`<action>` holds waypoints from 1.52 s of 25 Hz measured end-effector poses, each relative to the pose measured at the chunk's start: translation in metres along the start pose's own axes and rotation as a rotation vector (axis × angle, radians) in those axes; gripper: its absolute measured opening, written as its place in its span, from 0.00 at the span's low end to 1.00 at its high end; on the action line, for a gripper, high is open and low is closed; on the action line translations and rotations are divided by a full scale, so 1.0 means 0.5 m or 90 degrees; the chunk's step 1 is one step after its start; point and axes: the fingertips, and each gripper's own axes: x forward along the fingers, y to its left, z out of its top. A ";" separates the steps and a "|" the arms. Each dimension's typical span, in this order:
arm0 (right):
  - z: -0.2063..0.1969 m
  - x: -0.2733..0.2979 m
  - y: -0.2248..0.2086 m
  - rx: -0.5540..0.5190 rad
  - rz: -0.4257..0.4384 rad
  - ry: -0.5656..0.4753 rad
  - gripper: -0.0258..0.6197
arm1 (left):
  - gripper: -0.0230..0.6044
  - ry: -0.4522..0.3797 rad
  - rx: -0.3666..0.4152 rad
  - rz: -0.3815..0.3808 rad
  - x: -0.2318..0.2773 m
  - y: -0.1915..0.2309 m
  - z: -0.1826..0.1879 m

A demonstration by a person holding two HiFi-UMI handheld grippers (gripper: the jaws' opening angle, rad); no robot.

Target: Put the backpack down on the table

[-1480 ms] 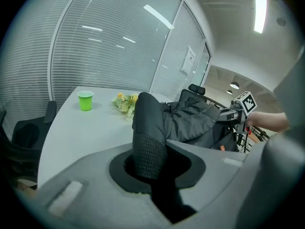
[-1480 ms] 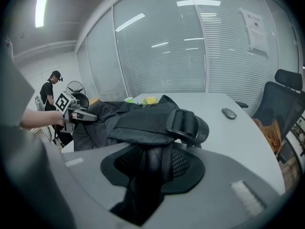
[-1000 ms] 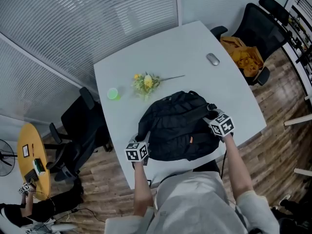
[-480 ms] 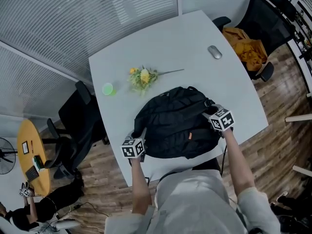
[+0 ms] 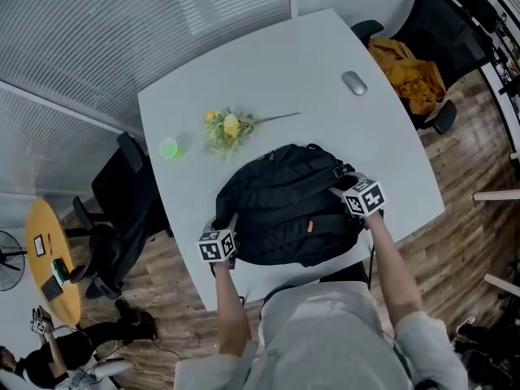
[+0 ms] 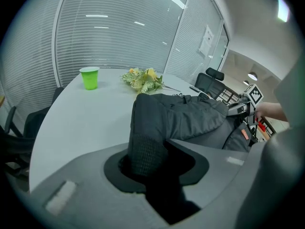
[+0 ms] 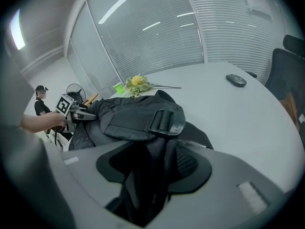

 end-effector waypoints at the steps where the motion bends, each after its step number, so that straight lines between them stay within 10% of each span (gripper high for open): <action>1: -0.003 0.000 -0.004 0.004 0.003 0.004 0.35 | 0.27 0.006 -0.001 0.008 0.005 0.001 -0.005; 12: -0.012 0.016 -0.045 0.058 -0.008 0.026 0.53 | 0.38 0.022 -0.040 0.042 0.037 0.025 -0.018; 26: -0.007 0.012 -0.039 0.028 -0.105 0.042 0.52 | 0.38 0.008 -0.020 0.119 0.036 0.024 -0.019; 38: -0.019 -0.118 -0.014 0.042 -0.159 0.000 0.51 | 0.43 -0.029 -0.033 0.071 -0.021 0.019 0.006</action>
